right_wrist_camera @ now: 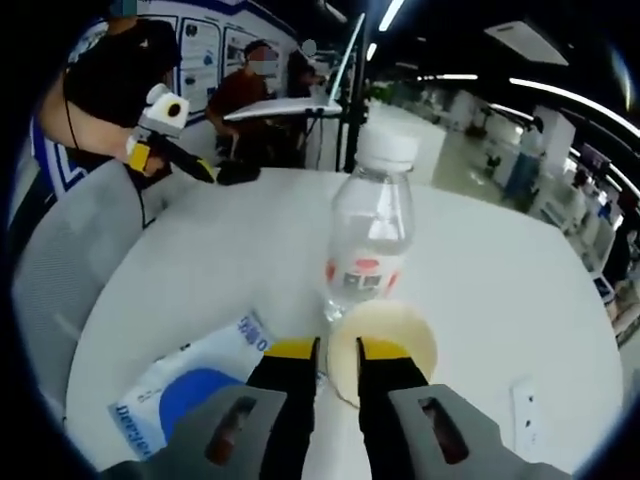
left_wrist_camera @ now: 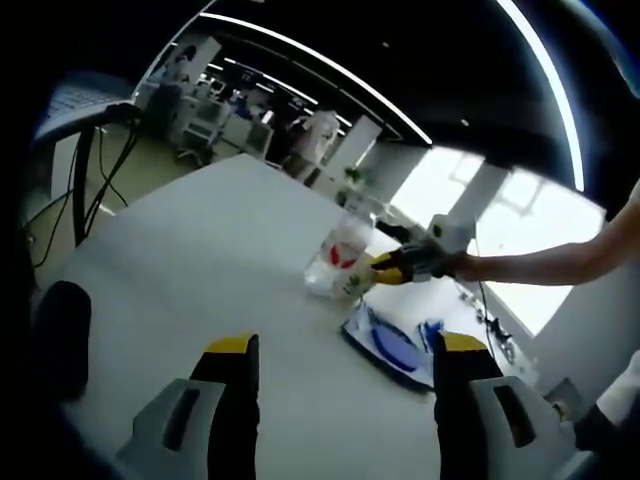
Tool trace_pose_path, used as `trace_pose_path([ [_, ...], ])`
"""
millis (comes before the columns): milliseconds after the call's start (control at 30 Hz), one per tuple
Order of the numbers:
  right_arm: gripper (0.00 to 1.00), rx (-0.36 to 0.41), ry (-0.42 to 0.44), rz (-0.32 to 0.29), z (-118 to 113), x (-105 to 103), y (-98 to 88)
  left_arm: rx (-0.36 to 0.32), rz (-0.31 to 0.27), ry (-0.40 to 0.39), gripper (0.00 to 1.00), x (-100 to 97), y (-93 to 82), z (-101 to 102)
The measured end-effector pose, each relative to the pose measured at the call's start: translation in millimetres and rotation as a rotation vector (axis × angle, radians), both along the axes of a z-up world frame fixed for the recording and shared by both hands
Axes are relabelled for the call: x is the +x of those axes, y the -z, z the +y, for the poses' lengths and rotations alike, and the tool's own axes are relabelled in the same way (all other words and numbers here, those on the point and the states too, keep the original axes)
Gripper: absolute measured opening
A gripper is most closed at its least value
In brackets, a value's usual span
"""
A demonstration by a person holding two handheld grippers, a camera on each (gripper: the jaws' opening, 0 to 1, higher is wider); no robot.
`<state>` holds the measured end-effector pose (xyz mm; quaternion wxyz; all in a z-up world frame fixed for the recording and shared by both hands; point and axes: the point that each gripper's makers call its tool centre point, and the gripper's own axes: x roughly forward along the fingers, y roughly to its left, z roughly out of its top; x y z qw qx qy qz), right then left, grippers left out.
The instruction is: Arrange the tabletop items into an orderly group along one side of the table until the central work area is clear of visible clutter.
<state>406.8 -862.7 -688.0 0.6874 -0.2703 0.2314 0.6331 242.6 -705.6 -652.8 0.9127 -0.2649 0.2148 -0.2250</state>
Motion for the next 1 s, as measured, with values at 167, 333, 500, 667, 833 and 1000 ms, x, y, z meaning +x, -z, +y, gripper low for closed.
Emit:
trace_pose_path([
  [167, 0.18, 0.002, -0.003, -0.015, -3.6, -3.4, -1.6, 0.0, -0.004, -0.001, 0.7, -2.1, -1.9, -0.8],
  [333, 0.26, 0.005, 0.015, -0.034, -6.4, -0.6, -2.7, 0.003, -0.007, -0.006, 0.7, -4.0, -2.9, 0.2],
  [500, 0.3, 0.004, 0.02, -0.044, -8.5, -1.6, -5.2, -0.005, -0.011, -0.016, 0.7, -5.9, -5.6, 0.6],
  [667, 0.31, 0.011, 0.022, -0.05, -8.4, -3.2, -8.1, -0.004, -0.014, -0.017, 0.7, -8.2, -7.2, 0.8],
  [833, 0.32, 0.017, 0.021, -0.055, -8.2, -9.4, -11.8, -0.005, -0.017, -0.023, 0.7, -11.6, -8.3, 1.7],
  [1000, 0.34, 0.032, 0.029, -0.071, -8.8, -12.1, -16.1, -0.01, -0.017, -0.023, 0.7, -15.6, -9.2, -0.1],
])
